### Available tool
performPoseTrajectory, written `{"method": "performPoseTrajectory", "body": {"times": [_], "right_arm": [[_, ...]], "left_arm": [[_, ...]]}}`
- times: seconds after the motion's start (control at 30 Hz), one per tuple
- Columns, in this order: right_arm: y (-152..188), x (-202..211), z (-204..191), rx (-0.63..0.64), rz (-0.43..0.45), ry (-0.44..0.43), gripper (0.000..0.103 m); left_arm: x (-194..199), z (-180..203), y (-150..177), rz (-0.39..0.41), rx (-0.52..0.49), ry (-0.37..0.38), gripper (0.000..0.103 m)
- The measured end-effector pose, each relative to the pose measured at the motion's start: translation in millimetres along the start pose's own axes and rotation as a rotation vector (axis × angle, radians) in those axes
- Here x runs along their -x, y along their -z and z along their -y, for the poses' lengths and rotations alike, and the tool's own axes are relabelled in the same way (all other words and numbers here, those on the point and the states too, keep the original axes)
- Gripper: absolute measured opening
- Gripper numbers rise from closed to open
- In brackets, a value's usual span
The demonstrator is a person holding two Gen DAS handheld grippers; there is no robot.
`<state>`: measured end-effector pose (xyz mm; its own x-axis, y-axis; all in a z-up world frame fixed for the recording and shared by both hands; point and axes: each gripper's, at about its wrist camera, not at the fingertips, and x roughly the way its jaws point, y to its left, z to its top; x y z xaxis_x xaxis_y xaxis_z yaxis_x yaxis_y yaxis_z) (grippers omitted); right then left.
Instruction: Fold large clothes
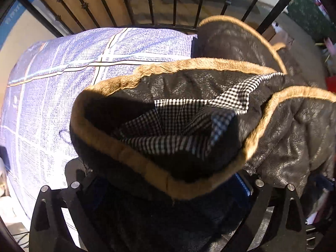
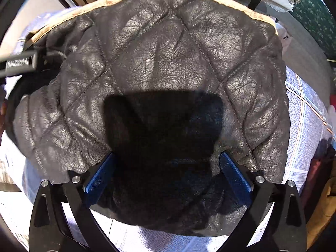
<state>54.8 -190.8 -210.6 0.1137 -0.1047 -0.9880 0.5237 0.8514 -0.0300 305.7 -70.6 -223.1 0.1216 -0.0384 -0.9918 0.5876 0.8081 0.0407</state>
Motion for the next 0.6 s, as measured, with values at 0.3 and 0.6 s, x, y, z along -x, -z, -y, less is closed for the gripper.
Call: {"method": "performPoseTrajectory", "body": {"times": [0.3,0.6], "right_arm": [[-16.3,-17.1,-11.1,0.014,-0.054,0.062,0.099],[-9.2,-13.2,-8.1,0.022,0.016,0.054,0.099]], "left_arm": [[-21.1,-4.3,-21.1,-0.090,0.014,0.034,0.098],[0.3,9.0,-13.8,-0.036,-0.018,-0.019,0.097]]}}
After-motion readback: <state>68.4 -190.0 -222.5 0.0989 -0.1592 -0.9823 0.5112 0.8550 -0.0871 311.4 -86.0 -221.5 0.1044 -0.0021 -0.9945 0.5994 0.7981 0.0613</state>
